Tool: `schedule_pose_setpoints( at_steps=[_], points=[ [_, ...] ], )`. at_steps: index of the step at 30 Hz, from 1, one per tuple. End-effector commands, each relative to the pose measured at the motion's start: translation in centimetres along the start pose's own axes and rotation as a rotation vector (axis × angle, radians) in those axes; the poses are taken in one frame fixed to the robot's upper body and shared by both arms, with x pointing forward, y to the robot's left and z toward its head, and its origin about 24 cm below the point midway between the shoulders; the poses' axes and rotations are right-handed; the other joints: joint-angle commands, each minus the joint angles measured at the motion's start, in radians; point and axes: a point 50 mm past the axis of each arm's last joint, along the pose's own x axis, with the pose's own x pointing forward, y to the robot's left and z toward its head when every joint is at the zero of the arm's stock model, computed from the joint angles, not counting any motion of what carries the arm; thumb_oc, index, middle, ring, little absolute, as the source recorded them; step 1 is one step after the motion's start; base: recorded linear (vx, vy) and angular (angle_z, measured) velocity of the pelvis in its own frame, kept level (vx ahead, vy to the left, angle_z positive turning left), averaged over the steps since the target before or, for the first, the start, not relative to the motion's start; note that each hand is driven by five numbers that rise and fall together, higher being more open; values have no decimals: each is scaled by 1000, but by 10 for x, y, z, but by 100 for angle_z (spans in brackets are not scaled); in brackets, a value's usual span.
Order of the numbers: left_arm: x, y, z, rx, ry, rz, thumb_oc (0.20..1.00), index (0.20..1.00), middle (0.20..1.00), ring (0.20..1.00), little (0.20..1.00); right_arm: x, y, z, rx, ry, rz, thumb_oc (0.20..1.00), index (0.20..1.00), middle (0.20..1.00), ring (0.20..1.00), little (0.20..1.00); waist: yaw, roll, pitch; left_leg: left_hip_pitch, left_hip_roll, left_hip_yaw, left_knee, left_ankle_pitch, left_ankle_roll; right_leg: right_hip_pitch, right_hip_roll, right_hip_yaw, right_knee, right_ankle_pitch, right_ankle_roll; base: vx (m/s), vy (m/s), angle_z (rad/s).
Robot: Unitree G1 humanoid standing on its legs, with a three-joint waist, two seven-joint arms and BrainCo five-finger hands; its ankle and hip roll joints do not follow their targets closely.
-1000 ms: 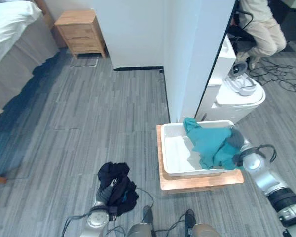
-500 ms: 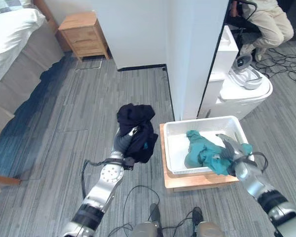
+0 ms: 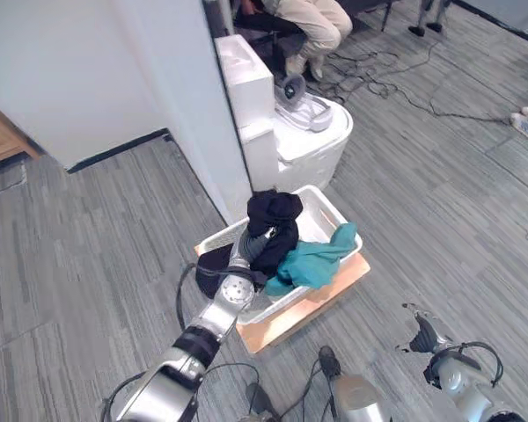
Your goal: Tidy up the quilt and then pick up the clothes from the bed and put them into the laundry hamper.
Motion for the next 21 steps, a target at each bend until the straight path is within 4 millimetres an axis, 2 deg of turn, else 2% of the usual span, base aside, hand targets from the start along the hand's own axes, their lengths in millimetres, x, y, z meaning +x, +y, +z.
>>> schedule_pose_setpoints(
  at_steps=[1, 3, 4, 7, 9, 10, 11, 12, 13, 16, 17, 18, 20, 21],
  points=[
    [22, 14, 18, 37, -3, 68, 1000, 1000, 1000, 1000, 1000, 12, -9, 14, 6, -46, -34, 1000, 1000, 1000, 1000, 1000, -21, -3, 6, 16, 44, -4, 1, -58, -79, -75, -23, 28, 74, -86, 70, -68, 49, -43],
    [22, 12, 11, 15, 41, 69, 1000, 1000, 1000, 1000, 1000, 12, -7, 13, 12, -35, -25, 1000, 1000, 1000, 1000, 1000, -23, -1, 10, 9, 42, -3, 1, -61, -77, -84, -23, 32, 77, -89, 71, -47, 30, -18],
    [17, 3, -8, -185, 172, 73, 1000, 1000, 1000, 1000, 1000, 13, -1, 10, 10, 1, 4, 1000, 1000, 1000, 1000, 1000, -22, 3, 15, -7, 42, 0, 1, -58, -76, -102, -20, 33, 77, -85, 70, -35, 14, -19],
    [19, 9, -7, -390, 187, 119, 1000, 1000, 1000, 1000, 1000, 16, 5, 8, 12, 33, 32, 1000, 1000, 1000, 1000, 1000, -22, 9, 16, -8, 46, 3, 1, -58, -77, -104, -13, 37, 75, -84, 67, 17, 16, -10],
    [19, 14, -4, -429, 163, 137, 1000, 1000, 1000, 1000, 1000, 15, 7, 4, 13, 46, 47, 1000, 1000, 1000, 1000, 1000, -19, 10, 15, -3, 48, 1, 1, -57, -78, -97, -13, 33, 76, -87, 65, 32, -8, -4],
    [19, 26, 3, -444, 89, 134, 1000, 1000, 1000, 1000, 1000, 9, 12, -4, 7, 66, 90, 1000, 1000, 1000, 1000, 1000, -7, 13, 10, 8, 51, -6, 1, -57, -81, -80, -16, 23, 78, -94, 61, 0, 0, 0],
    [18, 26, 3, -444, 90, 134, 1000, 1000, 1000, 1000, 1000, 9, 12, -5, 7, 66, 91, 1000, 1000, 1000, 1000, 1000, -8, 12, 10, 9, 51, -7, 1, -57, -81, -79, -16, 22, 78, -94, 61, 67, -42, 8],
    [16, 46, 10, -400, -3, 162, 1000, 1000, 1000, 1000, 1000, 1, 18, -17, -5, 90, 143, 1000, 1000, 1000, 1000, 1000, 13, 14, -1, 25, 54, -24, 1, -56, -84, -53, -19, 6, 84, -106, 58, 33, -41, 15],
    [16, 47, 10, -399, -3, 163, 1000, 1000, 1000, 1000, 1000, 1, 18, -17, -5, 89, 144, 1000, 1000, 1000, 1000, 1000, 14, 13, -2, 22, 56, -23, 1, -50, -85, -57, -17, 7, 83, -101, 55, 48, -49, 16],
    [9, 82, 11, -313, -73, 235, 1000, 1000, 1000, 1000, 1000, -12, 30, -37, -21, 160, 211, 1000, 1000, 1000, 1000, 1000, 49, 14, -16, 57, 56, -52, 1, -56, -89, 1, -21, -22, 94, -123, 55, 54, -29, 38],
    [2, 96, 1, -363, -57, 261, 1000, 1000, 1000, 1000, 1000, -18, 40, -44, -23, 202, 261, 1000, 1000, 1000, 1000, 1000, 75, 14, -24, 79, 57, -69, 1, -58, -89, 36, -22, -38, 96, -132, 53, 64, -47, 37],
    [-2, 101, -2, -390, -60, 277, 1000, 1000, 1000, 1000, 1000, -20, 44, -47, -18, 225, 279, 1000, 1000, 1000, 1000, 1000, 87, 13, -31, 82, 59, -76, 1, -54, -90, 43, -20, -41, 94, -130, 50, 37, -57, 38],
    [-7, 105, -8, -405, -51, 289, 1000, 1000, 1000, 1000, 1000, -22, 51, -50, -2, 253, 303, 1000, 1000, 1000, 1000, 1000, 98, 12, -36, 91, 58, -87, 1, -54, -91, 60, -23, -49, 91, -132, 49, 7, -26, 29],
    [-13, 107, -18, -417, -27, 301, 1000, 1000, 1000, 1000, 1000, -24, 55, -53, 20, 284, 319, 1000, 1000, 1000, 1000, 1000, 110, 13, -39, 97, 59, -93, 1, -54, -91, 70, -24, -55, 90, -134, 48, 16, -8, 31]
  ],
)
